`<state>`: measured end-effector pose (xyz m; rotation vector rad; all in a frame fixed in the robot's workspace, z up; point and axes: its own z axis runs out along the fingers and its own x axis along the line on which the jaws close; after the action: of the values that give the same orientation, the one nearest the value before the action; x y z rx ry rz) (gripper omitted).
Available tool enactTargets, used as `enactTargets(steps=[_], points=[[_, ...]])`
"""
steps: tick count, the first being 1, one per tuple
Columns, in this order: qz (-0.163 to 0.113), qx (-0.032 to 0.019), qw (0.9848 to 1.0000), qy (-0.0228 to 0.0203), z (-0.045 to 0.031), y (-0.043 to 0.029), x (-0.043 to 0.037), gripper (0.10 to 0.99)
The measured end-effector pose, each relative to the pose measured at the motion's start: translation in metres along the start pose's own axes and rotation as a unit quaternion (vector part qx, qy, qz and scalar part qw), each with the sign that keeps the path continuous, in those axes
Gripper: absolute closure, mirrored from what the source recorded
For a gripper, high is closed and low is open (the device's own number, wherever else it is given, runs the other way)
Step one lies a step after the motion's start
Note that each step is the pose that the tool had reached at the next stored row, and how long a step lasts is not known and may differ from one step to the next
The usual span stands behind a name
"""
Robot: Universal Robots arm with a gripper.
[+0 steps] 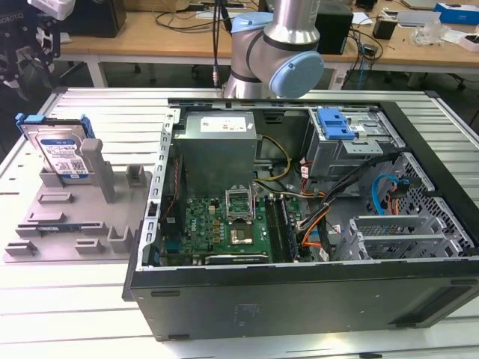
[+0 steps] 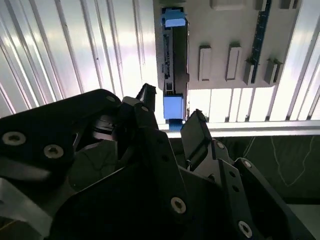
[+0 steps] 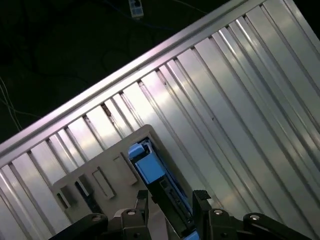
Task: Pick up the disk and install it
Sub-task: 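Pick up the disk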
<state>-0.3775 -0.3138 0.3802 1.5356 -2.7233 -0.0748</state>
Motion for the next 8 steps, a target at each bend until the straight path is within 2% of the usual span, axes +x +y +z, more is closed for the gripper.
enactTargets(steps=[3,7,8], points=[[-0.03,-0.0003,0.9995,0.0015,0.0002,0.0,0.0,0.604],[-0.072,-0.0008,0.9974,0.0035,0.0004,0.0,0.0,0.604],[-0.085,-0.0009,0.9964,0.0041,0.0005,0.0,0.0,0.604]])
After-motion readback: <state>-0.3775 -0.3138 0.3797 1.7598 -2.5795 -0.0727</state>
